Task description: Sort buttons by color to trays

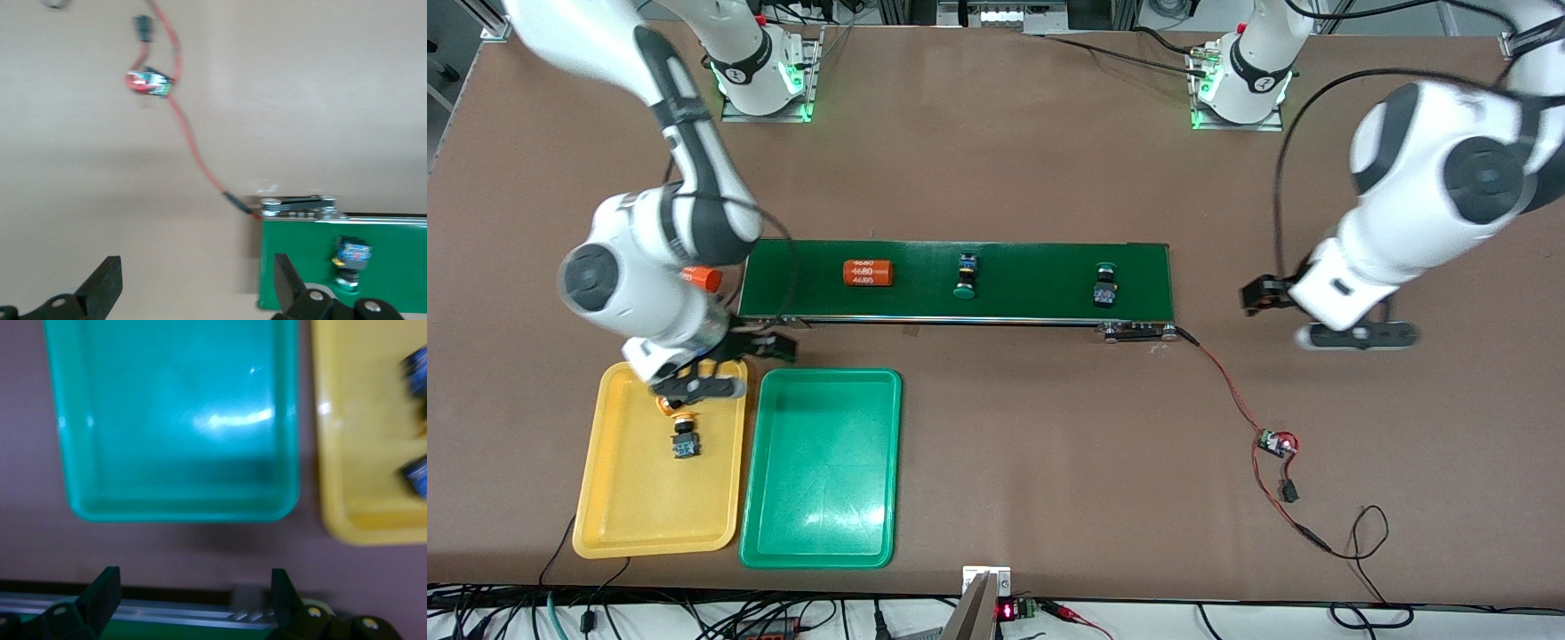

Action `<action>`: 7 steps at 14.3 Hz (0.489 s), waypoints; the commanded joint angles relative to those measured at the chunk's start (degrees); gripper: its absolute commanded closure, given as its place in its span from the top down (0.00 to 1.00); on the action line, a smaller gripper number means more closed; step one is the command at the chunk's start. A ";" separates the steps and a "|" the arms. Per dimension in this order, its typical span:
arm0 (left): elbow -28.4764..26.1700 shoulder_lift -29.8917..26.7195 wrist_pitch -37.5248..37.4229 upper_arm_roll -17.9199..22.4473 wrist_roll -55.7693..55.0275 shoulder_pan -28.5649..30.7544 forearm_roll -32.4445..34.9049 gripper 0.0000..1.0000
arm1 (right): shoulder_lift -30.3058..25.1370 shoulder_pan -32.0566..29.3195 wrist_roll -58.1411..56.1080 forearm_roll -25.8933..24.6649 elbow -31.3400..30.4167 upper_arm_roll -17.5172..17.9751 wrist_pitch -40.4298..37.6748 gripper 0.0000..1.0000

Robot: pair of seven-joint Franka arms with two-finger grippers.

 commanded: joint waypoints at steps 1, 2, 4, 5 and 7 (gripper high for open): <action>3.58 -2.71 -3.60 9.05 4.58 -4.93 -0.91 1.00 | -2.24 4.89 10.86 0.44 -3.17 2.43 0.40 1.00; 5.85 -2.72 -6.30 10.73 9.04 -4.41 -1.00 1.00 | -2.15 6.92 12.72 0.27 -3.26 2.35 0.40 1.00; 10.95 -2.63 -11.06 11.97 14.61 -2.66 -1.09 1.00 | -2.15 9.30 13.35 0.18 -3.96 2.35 0.40 1.00; 11.50 -2.98 -12.03 11.89 14.62 -1.87 -1.17 1.00 | -2.15 10.01 13.35 0.18 -4.40 2.35 0.40 1.00; 11.50 -4.82 -12.04 11.89 14.62 -1.33 -1.87 1.00 | -2.15 11.94 13.53 0.18 -5.37 2.35 0.48 1.00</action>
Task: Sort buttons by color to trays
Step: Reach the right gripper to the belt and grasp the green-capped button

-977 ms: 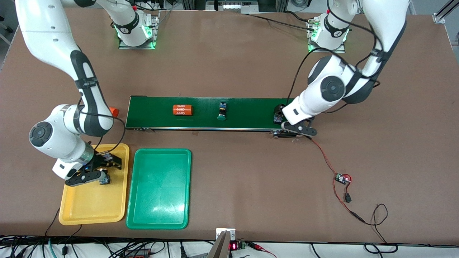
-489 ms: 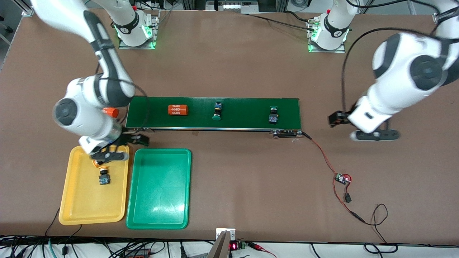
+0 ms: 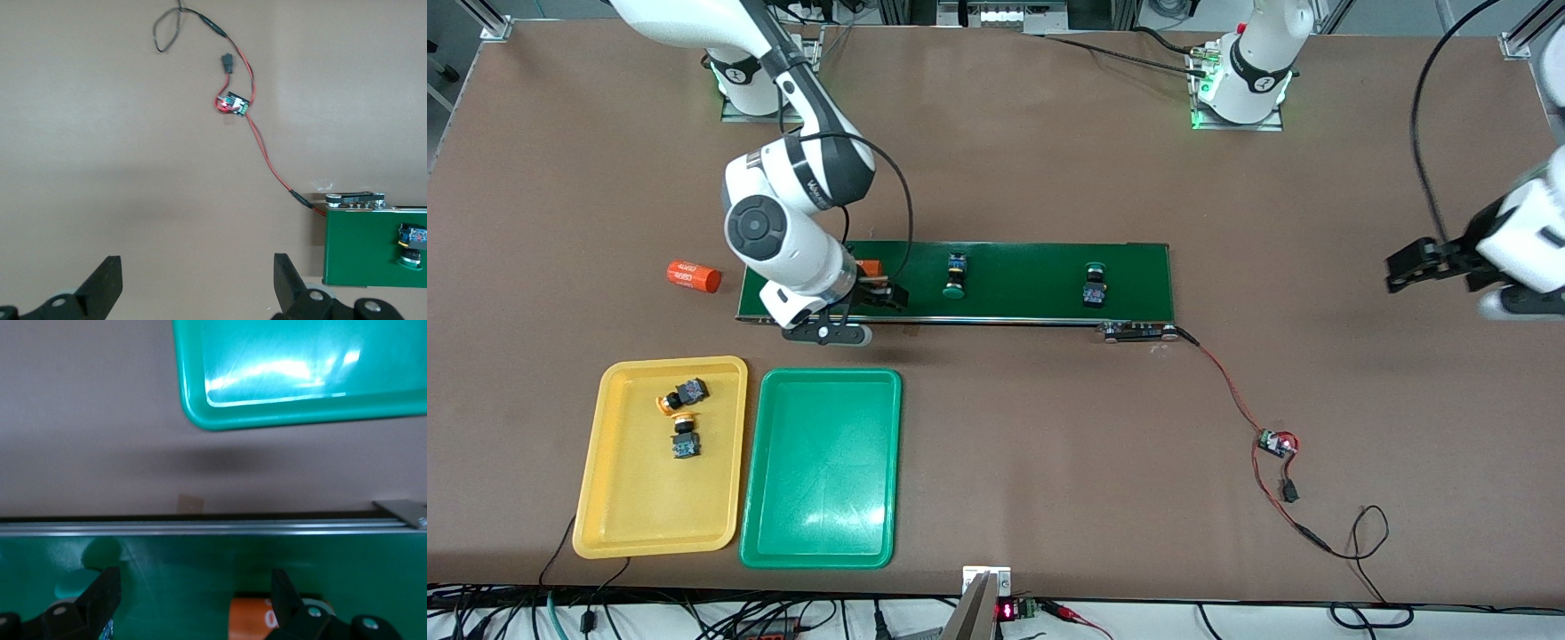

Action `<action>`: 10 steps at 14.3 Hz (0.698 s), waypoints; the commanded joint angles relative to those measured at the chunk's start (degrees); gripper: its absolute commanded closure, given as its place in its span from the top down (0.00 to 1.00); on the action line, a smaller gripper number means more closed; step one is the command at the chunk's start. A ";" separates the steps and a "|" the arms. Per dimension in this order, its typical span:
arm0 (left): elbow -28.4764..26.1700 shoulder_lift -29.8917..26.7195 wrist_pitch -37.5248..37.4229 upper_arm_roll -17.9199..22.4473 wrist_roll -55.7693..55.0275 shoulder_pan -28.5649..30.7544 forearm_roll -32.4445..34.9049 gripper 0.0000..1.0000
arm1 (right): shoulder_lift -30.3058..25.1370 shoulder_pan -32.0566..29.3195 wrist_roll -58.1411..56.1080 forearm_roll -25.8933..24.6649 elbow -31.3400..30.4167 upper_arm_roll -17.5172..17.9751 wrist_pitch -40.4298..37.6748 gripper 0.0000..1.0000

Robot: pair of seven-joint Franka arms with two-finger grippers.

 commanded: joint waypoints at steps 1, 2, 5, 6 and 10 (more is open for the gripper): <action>1.08 -1.45 -1.44 -0.10 1.50 0.09 -2.18 1.00 | -1.40 2.44 2.57 -0.33 -3.07 -0.46 0.78 1.00; 0.90 -1.55 -1.53 -0.36 1.68 0.09 -2.18 1.00 | -1.40 3.50 5.55 -1.03 -3.25 -0.46 0.96 1.00; 0.46 -1.20 -1.62 -0.19 2.20 0.09 -2.27 1.00 | -1.40 5.61 13.19 -5.51 -3.34 -0.29 0.96 1.00; 0.55 -1.19 -1.70 0.07 2.21 0.09 -2.27 1.00 | -1.32 6.23 15.49 -6.91 -3.34 -0.28 0.96 1.00; 1.17 -1.10 -2.93 -0.81 -2.87 -0.62 -1.92 1.00 | -1.23 7.29 17.80 -9.83 -3.34 -0.11 0.96 1.00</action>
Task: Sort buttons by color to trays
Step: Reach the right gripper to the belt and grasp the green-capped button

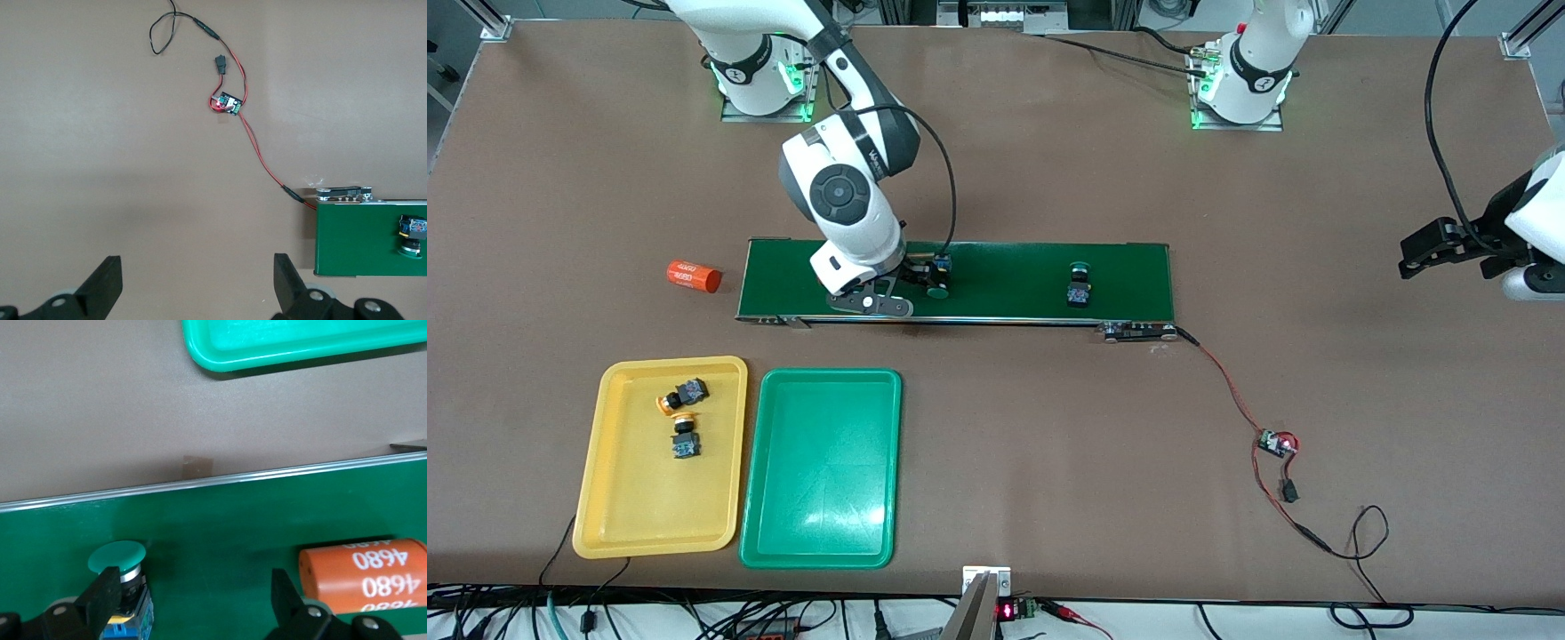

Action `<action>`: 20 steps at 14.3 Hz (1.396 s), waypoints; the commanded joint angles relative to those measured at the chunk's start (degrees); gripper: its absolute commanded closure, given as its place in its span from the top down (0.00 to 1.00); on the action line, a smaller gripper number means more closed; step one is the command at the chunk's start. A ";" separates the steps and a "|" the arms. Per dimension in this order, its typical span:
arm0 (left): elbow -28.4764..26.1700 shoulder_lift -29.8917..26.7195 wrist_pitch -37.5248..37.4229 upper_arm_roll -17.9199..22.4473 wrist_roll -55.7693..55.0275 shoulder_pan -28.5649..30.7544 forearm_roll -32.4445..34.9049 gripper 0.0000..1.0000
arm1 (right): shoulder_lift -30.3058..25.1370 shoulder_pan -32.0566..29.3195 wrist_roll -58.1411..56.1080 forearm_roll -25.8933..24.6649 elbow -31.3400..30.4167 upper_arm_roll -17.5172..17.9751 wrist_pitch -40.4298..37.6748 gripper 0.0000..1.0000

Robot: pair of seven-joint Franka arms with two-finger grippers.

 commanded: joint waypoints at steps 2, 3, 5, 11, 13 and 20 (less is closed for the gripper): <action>1.29 -0.15 -1.23 -0.04 -1.74 0.36 -1.15 1.00 | -1.14 0.24 1.60 -1.35 -1.42 0.76 1.04 1.00; 1.73 0.02 -1.06 -0.13 -1.56 0.27 -1.15 1.00 | -1.05 0.24 1.60 -1.35 -1.42 0.85 1.13 1.00; 2.09 0.03 -1.32 -0.04 -0.25 0.44 -1.06 1.00 | -0.61 0.24 1.60 -1.35 -1.42 1.54 1.22 1.00; 1.83 0.03 -1.58 0.57 5.12 1.59 -2.21 1.00 | 2.63 0.24 1.42 -3.62 -1.42 2.78 3.59 0.90; 1.91 0.03 -2.90 0.40 4.68 1.50 -2.21 1.00 | 3.25 0.24 1.42 -5.47 -1.42 2.78 3.59 0.81; 1.82 0.47 -2.64 0.66 4.59 2.56 -2.21 1.00 | 2.03 -3.79 -7.87 -6.45 0.15 2.78 2.98 0.08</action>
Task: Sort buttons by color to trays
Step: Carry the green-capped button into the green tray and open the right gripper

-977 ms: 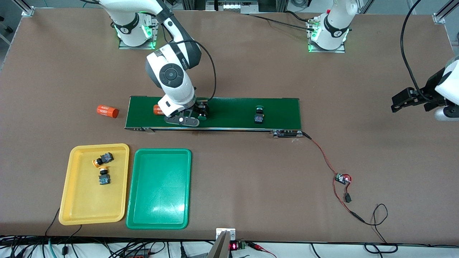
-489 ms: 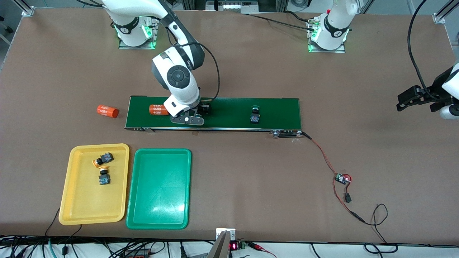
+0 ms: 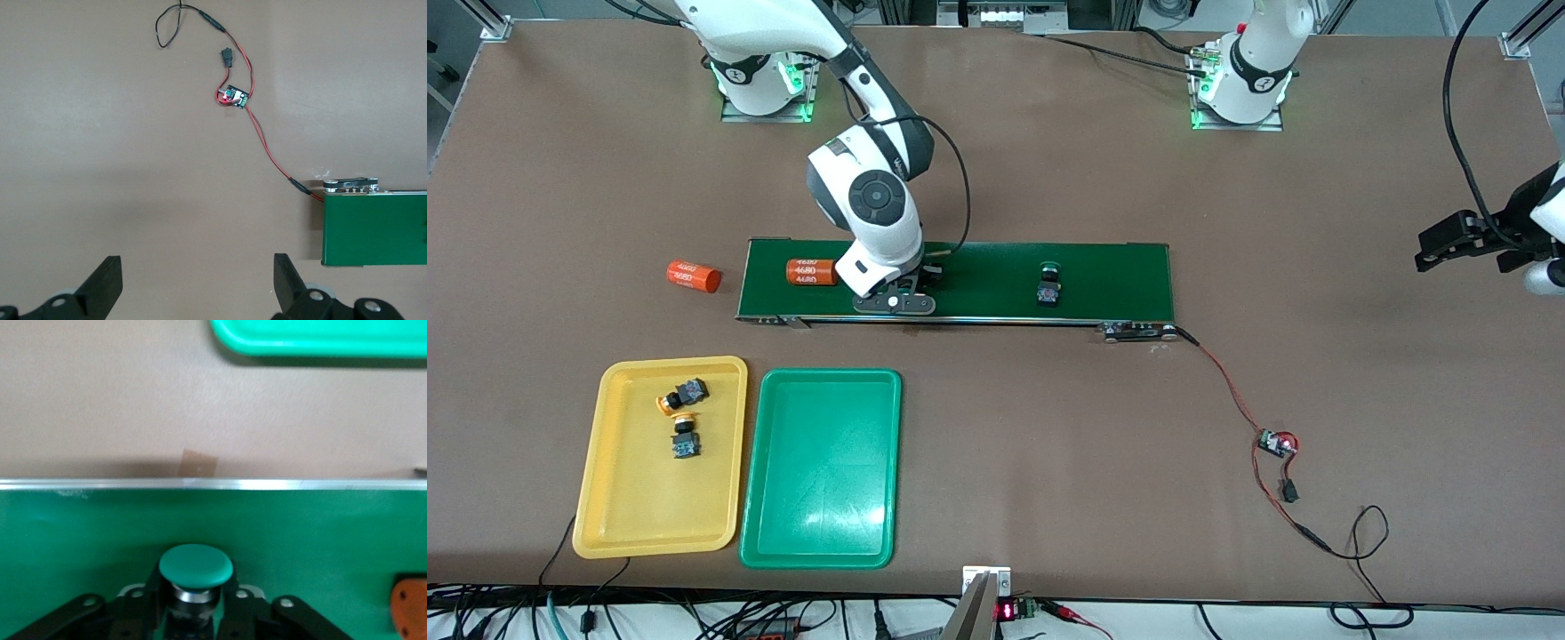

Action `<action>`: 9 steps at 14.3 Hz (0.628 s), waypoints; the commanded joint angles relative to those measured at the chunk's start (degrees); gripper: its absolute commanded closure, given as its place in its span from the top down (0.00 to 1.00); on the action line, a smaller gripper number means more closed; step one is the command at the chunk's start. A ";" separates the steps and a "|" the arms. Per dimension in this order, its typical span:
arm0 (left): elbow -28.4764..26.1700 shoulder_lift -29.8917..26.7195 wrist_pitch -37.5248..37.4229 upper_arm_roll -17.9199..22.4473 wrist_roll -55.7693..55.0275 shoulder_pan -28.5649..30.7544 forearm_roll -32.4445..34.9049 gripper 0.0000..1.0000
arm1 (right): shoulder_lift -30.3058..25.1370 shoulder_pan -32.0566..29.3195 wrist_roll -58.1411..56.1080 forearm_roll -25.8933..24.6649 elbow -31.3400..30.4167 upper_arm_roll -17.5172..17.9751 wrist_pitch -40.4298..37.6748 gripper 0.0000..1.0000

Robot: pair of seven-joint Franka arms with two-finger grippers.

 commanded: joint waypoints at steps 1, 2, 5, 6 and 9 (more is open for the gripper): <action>0.96 0.39 -0.80 0.15 0.96 0.39 -1.70 1.00 | -1.84 -3.57 -5.45 -0.52 1.90 0.50 -1.10 0.05; 0.97 0.21 -0.89 0.15 0.96 0.39 -1.62 1.00 | -1.93 -4.45 -6.68 -0.52 3.22 0.32 -2.68 0.05; 0.97 0.39 -0.80 0.15 0.96 0.39 -1.70 1.00 | -1.06 -8.05 -11.60 0.27 9.97 -0.12 -6.81 0.05; 1.05 0.30 -0.72 0.15 0.96 0.30 -1.53 1.00 | -0.27 -10.15 -13.71 0.27 11.91 -0.12 -7.95 0.05; 1.05 0.39 -0.72 0.15 0.96 0.39 -1.35 1.00 | 3.41 -15.52 -22.84 0.09 15.87 -0.12 -7.88 0.05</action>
